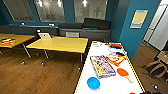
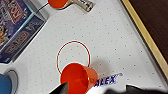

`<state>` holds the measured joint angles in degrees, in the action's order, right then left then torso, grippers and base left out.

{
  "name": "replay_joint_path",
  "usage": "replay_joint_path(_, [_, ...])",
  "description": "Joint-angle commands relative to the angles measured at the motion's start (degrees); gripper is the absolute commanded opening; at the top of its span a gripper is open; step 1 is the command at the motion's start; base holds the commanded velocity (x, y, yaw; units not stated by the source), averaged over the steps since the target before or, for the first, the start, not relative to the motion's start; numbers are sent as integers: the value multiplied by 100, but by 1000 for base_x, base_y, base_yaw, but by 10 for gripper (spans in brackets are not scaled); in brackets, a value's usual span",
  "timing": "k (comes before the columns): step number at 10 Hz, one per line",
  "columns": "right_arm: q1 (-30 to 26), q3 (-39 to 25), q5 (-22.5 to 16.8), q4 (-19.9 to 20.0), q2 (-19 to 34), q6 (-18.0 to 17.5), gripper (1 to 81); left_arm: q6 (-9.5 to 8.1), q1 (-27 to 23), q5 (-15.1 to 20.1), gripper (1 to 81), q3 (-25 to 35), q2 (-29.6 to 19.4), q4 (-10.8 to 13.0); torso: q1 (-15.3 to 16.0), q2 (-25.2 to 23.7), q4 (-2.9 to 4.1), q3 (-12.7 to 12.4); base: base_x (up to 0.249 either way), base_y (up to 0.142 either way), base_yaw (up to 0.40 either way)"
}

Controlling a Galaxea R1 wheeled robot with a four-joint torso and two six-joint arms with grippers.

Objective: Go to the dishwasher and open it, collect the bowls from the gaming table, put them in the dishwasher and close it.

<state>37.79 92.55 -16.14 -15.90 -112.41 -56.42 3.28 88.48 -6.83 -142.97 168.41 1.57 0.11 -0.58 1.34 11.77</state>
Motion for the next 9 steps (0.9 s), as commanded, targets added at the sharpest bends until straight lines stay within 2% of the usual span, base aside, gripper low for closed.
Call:
replay_joint_path(1, [-698,305,-188,122,147,-19,811,59,-89,366,811,41,-27,-25,0,0,0,0,0,0,0])
replay_joint_path(8, [-680,543,-179,139,-390,-36,811,59,-89,384,811,32,-71,-34,0,0,0,0,0,0,0])
replay_joint_path(9, [-645,631,-179,236,-425,-36,811,59,-89,384,811,32,-62,-34,0,0,0,0,0,0,0])
